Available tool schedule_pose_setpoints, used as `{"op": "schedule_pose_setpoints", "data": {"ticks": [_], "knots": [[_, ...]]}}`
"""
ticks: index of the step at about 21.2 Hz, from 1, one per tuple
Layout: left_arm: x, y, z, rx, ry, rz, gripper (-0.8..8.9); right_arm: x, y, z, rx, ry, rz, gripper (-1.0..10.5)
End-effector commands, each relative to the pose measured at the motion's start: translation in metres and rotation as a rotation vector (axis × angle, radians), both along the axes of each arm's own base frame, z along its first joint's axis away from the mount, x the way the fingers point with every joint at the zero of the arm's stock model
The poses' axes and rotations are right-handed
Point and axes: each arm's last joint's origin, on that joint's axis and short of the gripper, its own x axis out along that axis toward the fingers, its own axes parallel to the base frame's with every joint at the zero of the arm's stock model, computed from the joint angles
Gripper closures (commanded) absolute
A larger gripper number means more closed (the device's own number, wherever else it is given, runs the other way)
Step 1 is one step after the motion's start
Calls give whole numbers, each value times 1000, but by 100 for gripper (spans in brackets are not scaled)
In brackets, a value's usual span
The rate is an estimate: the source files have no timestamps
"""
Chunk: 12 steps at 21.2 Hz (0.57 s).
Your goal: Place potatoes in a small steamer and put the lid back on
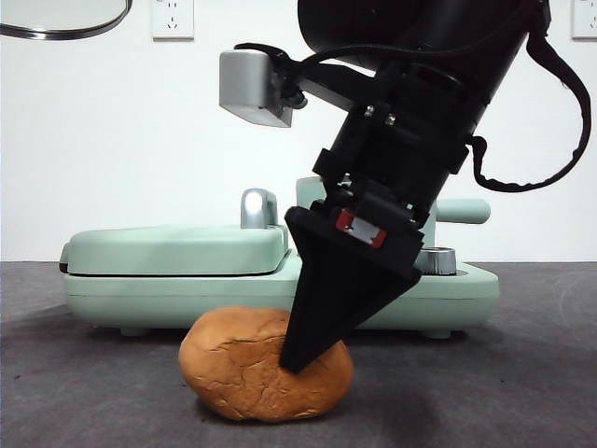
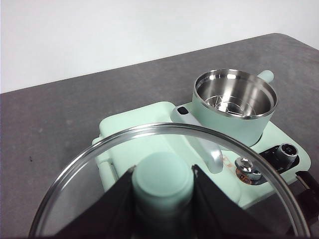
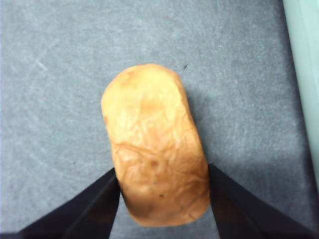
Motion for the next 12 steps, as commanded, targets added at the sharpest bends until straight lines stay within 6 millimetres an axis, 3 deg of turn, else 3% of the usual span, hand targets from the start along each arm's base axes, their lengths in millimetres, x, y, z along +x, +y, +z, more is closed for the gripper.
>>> {"op": "schedule_pose_setpoints", "data": {"ticks": [1,4,7,12], "knots": [[-1,0,8,-17,-44,-1,800,-4,0,8,8,26,-23,739],[-1,0,8,-15,-46,-2,800,-13,-11,30,43,21,-56,748],[-1,0,8,-15,-46,-2,800,-25,-28,65,116,-6,-124,751],[-1,0,9,-17,-55,-2,800,-29,-56,149,215,-120,-413,765]]}}
